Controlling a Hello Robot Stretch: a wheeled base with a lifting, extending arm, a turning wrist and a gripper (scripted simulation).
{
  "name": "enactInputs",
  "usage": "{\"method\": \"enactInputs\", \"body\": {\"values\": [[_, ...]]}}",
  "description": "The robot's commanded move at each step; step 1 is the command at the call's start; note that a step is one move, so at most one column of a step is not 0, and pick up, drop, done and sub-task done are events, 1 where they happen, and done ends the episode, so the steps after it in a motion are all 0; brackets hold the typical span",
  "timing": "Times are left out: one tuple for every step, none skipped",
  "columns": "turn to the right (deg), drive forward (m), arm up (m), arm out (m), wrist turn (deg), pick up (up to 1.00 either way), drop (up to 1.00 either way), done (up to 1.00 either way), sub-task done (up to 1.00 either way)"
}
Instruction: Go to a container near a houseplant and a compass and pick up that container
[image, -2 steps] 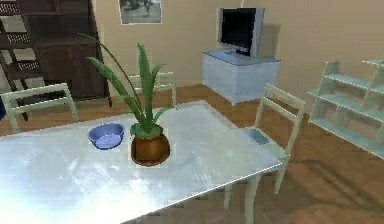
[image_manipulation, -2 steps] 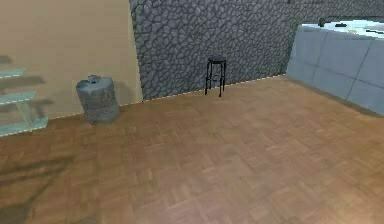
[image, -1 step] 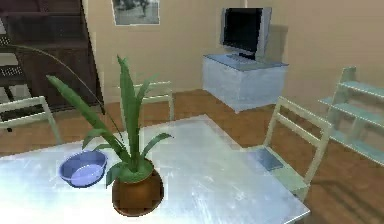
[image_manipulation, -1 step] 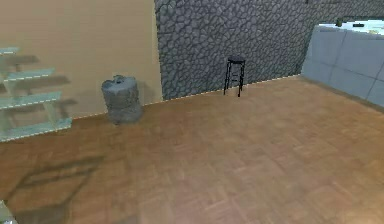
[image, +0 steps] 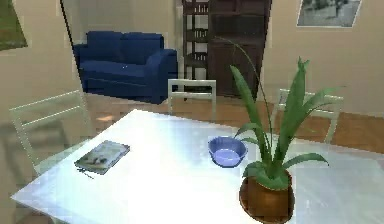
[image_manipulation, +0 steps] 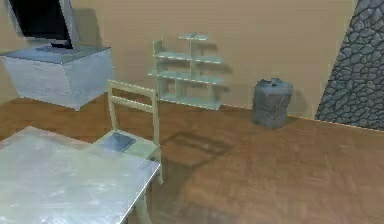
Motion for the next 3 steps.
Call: {"method": "enactInputs", "body": {"values": [[-45.0,0.00,0.00,0.00,0.0,0.00,0.00,0.00,0.00],[-30.0,0.00,0.00,0.00,0.0,0.00,0.00,0.00,0.00],[45.0,0.00,0.00,0.00,0.0,0.00,0.00,0.00,0.00]]}}
